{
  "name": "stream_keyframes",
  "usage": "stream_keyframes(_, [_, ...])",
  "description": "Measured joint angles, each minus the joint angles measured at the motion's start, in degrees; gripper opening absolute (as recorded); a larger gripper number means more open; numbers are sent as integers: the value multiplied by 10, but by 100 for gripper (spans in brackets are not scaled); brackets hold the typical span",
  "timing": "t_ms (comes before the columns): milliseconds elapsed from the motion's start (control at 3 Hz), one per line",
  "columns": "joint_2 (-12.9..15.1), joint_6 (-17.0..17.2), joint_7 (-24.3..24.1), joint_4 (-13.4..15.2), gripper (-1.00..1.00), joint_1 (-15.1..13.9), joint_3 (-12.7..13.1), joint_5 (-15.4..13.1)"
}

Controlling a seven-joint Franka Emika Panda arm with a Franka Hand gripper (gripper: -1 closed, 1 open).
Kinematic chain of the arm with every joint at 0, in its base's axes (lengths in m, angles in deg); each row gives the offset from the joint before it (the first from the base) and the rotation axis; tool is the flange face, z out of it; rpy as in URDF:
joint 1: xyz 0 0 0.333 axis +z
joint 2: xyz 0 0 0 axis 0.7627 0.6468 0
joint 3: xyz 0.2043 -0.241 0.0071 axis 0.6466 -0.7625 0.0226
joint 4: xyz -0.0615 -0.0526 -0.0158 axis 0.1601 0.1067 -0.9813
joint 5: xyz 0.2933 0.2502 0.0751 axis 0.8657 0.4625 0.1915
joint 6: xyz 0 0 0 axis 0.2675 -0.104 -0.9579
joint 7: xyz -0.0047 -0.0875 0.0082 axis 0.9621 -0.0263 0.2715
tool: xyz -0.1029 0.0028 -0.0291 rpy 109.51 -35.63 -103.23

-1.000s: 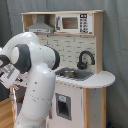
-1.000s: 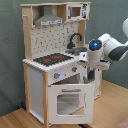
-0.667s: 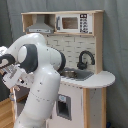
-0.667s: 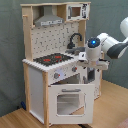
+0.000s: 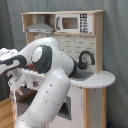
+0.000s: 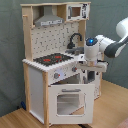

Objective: Play with the kitchen

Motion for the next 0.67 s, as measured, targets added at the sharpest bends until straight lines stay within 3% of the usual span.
stream_keyframes(667, [50, -62, 1, 67, 100, -37, -2, -43])
